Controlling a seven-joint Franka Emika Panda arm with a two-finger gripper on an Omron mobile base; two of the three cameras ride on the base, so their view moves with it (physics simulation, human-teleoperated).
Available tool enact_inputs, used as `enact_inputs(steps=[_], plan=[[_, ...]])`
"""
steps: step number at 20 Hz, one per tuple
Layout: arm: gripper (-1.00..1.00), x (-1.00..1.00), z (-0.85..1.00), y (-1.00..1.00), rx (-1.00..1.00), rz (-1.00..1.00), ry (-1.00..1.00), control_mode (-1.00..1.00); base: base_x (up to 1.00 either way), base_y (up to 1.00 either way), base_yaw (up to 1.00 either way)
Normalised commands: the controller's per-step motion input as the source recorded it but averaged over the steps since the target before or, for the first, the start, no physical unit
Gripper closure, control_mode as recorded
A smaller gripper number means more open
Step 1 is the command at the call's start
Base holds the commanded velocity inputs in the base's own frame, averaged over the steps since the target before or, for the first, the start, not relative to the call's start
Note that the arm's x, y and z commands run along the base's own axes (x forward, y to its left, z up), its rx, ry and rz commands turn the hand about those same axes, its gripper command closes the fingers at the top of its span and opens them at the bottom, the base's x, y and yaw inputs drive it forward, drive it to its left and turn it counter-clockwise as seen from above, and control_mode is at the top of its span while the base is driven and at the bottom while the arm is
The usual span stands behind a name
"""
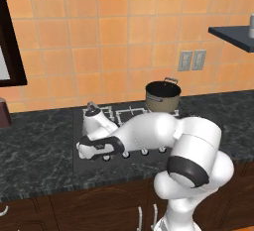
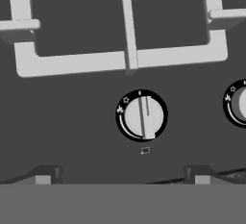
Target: Pick the kettle from the counter and place it on a stove burner. Then turn the burner on.
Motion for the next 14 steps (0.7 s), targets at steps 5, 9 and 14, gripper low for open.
enact_inputs(steps=[5,9,14], plan=[[-1.00,0.04,-0.01,0.00,0.00,0.00,0.00,-1.00,0.00,0.00,0.00],[-1.00,0.08,-0.10,0.00,0.00,0.00,0.00,-1.00,0.00,0.00,0.00],[-1.00,0.08,-0.09,-0.10,0.00,0.00,0.00,-1.00,0.00,0.00,0.00]])
